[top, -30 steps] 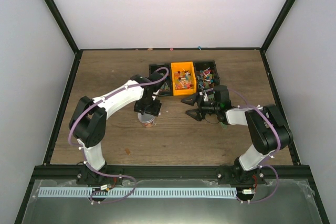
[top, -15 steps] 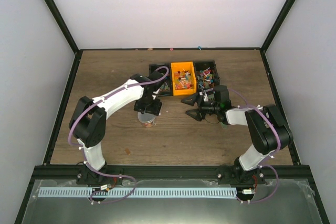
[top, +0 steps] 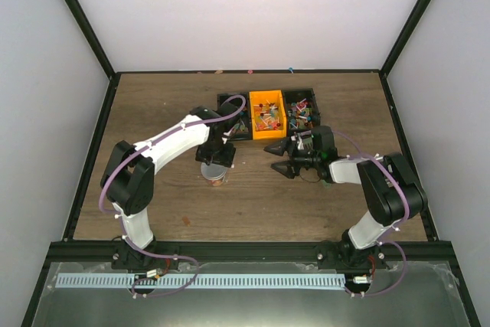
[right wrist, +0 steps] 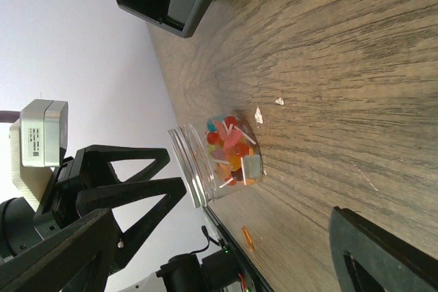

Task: Pack the candies
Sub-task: Close the box lid on the packing bottle.

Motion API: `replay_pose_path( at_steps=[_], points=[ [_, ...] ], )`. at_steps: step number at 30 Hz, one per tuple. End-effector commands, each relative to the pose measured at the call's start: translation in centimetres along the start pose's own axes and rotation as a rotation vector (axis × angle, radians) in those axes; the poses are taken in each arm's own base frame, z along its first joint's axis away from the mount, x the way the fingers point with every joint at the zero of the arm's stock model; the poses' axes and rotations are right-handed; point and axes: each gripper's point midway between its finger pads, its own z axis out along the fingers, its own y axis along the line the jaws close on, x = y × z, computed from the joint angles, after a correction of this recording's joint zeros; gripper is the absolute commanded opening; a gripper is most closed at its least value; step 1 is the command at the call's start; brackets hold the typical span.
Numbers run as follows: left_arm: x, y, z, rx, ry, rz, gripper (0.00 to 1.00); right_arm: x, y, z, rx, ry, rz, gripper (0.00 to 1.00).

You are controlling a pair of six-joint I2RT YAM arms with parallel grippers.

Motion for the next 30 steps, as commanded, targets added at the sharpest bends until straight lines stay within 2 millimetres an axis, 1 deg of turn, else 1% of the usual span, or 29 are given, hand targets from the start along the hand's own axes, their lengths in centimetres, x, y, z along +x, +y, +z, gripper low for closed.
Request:
replay_pose_path(
  at_steps=[1,9,13,17,23,30],
  points=[
    [-0.56,0.47,-1.13,-0.012,-0.032,-0.028,0.69,0.64,0.32,-0.08,-0.003,0.013,-0.027,0.86],
    [-0.58,0.49,-1.0,-0.014,-0.032,-0.043,0.61,0.65,0.14,-0.11,0.003,0.019,-0.029,0.86],
    [-0.68,0.38,-1.09,-0.007,-0.036,-0.05,0.53,0.56,0.08,-0.15,0.004,0.02,-0.029,0.86],
    [-0.62,0.43,-0.86,-0.009,-0.03,-0.054,0.53,0.52,-0.12,-0.17,0.006,0.022,-0.025,0.86],
    [-0.93,0.64,-1.17,-0.011,-0.036,-0.059,0.53,0.36,-0.28,-0.03,0.006,0.026,-0.021,0.86],
    [-0.96,0.92,-0.59,-0.011,-0.025,-0.059,0.53,0.11,-0.31,0.01,0.005,0.025,-0.018,0.86]
  ],
)
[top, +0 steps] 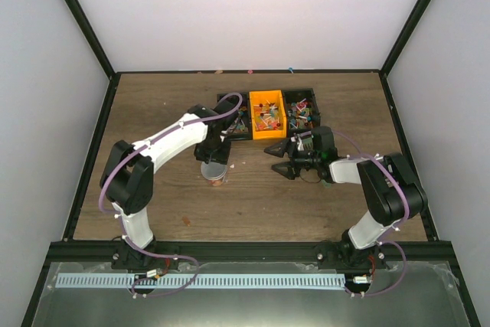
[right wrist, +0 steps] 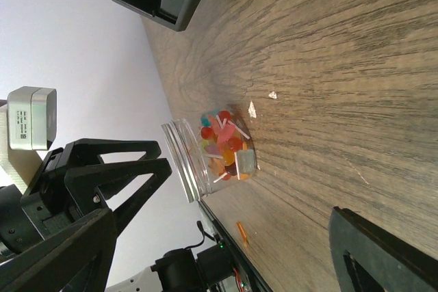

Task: Pack the candies
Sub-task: Close the box lid on the packing bottle.

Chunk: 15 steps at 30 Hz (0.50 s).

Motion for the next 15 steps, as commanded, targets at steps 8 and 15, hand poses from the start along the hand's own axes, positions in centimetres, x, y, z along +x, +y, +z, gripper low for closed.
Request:
replay_pose_path(
  at_steps=[8,15],
  points=[
    [0.4,-0.2,1.7,0.022,0.027,-0.001,0.53,-0.5,0.0,0.0,-0.001,0.008,-0.011,0.86],
    [0.7,-0.2,2.6,0.025,0.042,0.003,0.53,-0.6,-0.1,0.1,0.001,0.009,-0.005,0.86]
  ],
)
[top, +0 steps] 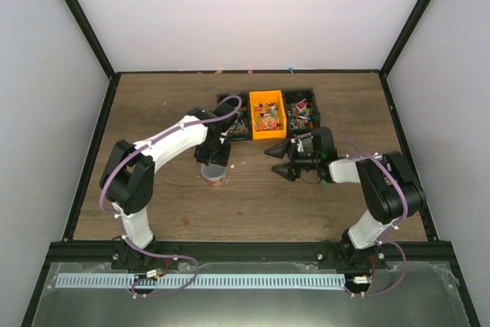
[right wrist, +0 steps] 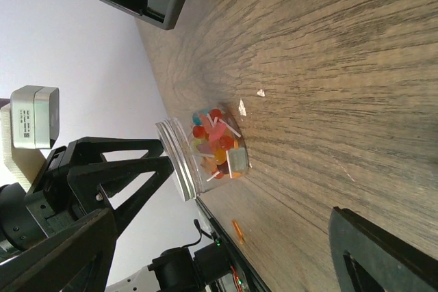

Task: Pack the candies
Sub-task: Close the box lid on the packing bottle.

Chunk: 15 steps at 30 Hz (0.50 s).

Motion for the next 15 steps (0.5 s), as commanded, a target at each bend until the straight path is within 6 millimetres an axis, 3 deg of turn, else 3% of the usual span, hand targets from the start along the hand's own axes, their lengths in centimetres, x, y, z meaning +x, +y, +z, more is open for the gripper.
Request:
replay_pose_path(
  at_steps=[1,11,15],
  points=[
    [0.3,-0.1,1.3,0.003,0.027,0.004,0.53,-0.5,0.5,0.1,-0.009,0.003,-0.017,0.86],
    [-1.6,-0.5,-1.7,0.004,-0.026,0.025,0.53,-0.9,0.5,0.2,-0.008,-0.003,-0.013,0.86],
    [-1.8,-0.5,-1.9,0.005,-0.031,0.031,0.53,-1.0,0.5,0.3,-0.009,-0.006,-0.008,0.86]
  ],
)
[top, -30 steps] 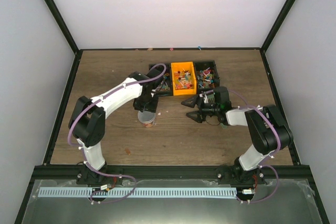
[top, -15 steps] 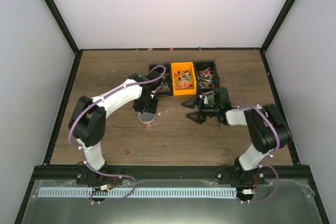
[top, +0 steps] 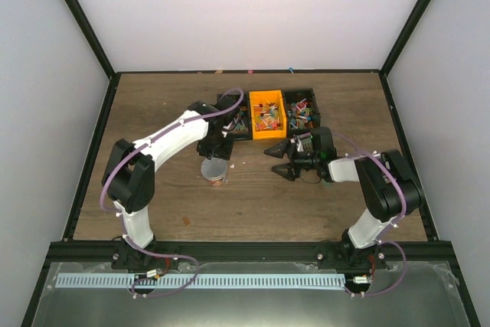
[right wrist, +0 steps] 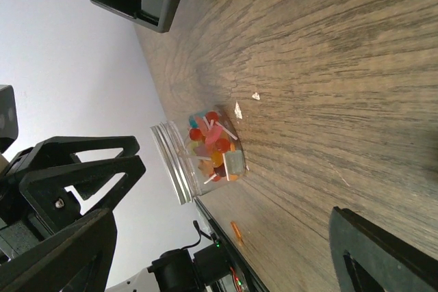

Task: Pack the candies
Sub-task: Close the box lid on the packing bottle.

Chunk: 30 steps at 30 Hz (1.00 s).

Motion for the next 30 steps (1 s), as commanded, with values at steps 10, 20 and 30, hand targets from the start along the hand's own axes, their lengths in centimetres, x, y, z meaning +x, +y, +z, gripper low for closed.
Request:
replay_pose_path(
  at_steps=[10,20,30],
  points=[
    [0.9,0.8,2.1,-0.013,0.05,0.018,0.54,-1.3,1.4,0.2,-0.023,-0.016,-0.019,0.86],
    [-1.5,0.5,-0.5,0.019,-0.073,0.033,0.57,-1.8,1.3,0.5,-0.022,-0.023,-0.008,0.86],
    [-2.4,4.7,-2.8,0.314,-0.197,-0.276,0.57,-2.5,2.1,0.9,-0.033,-0.02,-0.011,0.86]
  ],
)
